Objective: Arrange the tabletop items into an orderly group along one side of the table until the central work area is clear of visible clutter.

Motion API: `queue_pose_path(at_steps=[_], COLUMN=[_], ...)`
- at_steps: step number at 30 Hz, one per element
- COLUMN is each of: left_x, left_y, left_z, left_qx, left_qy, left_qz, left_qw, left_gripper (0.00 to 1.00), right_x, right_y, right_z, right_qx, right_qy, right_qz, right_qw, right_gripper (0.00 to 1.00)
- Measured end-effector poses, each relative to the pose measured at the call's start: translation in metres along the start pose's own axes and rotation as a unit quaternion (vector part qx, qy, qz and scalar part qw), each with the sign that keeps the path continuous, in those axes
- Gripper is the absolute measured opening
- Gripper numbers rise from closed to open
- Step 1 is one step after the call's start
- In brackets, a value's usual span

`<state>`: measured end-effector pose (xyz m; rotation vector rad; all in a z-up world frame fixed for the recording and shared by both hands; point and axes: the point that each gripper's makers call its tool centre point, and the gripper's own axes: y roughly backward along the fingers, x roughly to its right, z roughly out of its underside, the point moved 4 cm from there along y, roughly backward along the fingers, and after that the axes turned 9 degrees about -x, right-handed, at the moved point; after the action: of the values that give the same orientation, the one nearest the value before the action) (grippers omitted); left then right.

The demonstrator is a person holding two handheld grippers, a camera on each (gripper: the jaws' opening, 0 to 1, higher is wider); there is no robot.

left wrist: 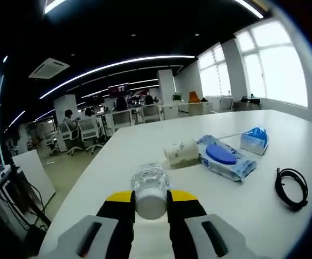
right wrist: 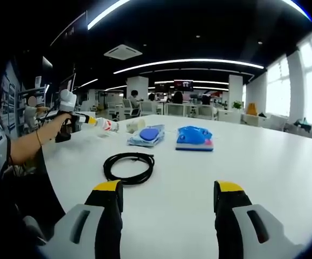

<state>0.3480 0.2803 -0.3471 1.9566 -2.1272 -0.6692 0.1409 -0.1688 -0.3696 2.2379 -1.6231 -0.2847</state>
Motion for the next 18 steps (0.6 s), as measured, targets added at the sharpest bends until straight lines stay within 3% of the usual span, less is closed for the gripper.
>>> queue_pose_path(at_steps=[18], left_x=[-0.002], left_y=[0.003], left_z=[-0.015], left_qx=[-0.004], left_qy=[-0.015], left_qz=[0.002], left_qw=[0.9999], left_gripper=[0.21], right_x=[-0.002], right_y=[-0.001], right_z=[-0.002], right_qx=[0.005], right_qy=[-0.001], right_qz=[-0.006], right_qw=[1.0], right_gripper=[0.62])
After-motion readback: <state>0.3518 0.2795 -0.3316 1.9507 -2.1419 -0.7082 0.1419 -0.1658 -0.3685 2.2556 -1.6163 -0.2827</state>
